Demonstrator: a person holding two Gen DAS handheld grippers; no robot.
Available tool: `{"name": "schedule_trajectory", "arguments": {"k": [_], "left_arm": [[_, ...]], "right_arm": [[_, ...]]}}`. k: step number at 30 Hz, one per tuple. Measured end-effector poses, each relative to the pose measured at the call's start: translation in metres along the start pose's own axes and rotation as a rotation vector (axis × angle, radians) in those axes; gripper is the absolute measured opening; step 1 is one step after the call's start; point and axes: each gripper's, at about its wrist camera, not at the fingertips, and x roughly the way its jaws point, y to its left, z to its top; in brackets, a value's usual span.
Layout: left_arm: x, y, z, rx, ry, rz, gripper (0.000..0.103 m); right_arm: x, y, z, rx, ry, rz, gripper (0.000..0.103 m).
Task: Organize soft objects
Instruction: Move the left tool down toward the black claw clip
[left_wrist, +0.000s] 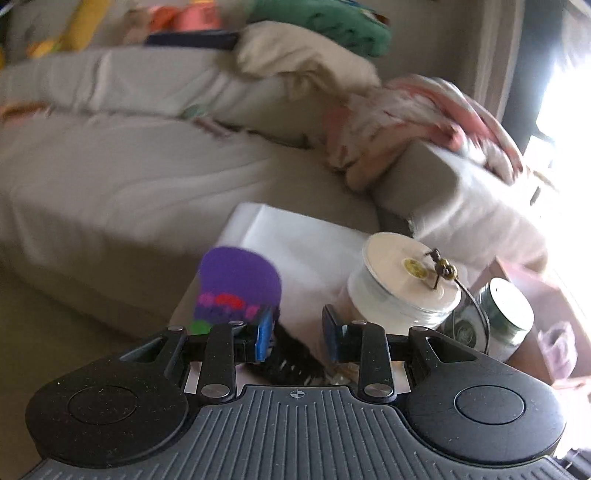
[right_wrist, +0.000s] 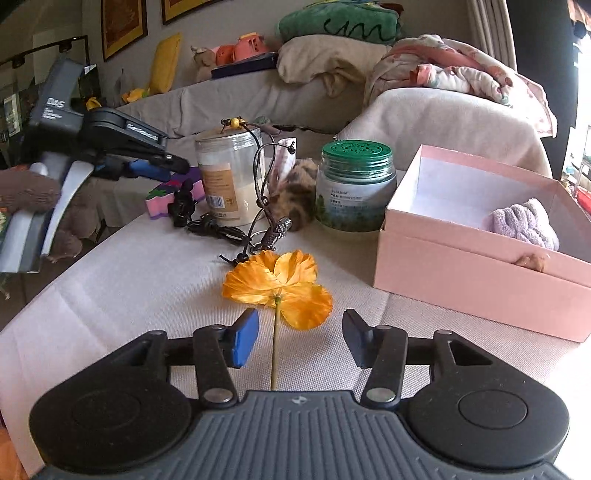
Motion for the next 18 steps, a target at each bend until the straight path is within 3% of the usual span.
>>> {"name": "schedule_trajectory", "arguments": {"k": [4, 8, 11, 15, 18], "left_arm": [[0.018, -0.006, 0.002, 0.119, 0.024, -0.024, 0.028], [0.027, 0.000, -0.005, 0.114, 0.098, -0.054, 0.028], [0.011, 0.003, -0.014, 0.156, 0.109, -0.029, 0.028], [-0.023, 0.020, -0.033, 0.127, 0.209, -0.076, 0.028], [-0.047, 0.032, -0.047, 0.107, 0.220, -0.065, 0.028]], "right_arm": [[0.001, -0.005, 0.000, 0.032, 0.003, 0.005, 0.050], [0.003, -0.006, 0.000, 0.045, 0.009, 0.006, 0.052], [0.003, -0.006, 0.000, 0.048, 0.011, 0.005, 0.053], [0.005, -0.006, 0.000, 0.052, 0.019, 0.004, 0.054], [0.006, -0.007, 0.000, 0.056, 0.029, 0.004, 0.056]]}}
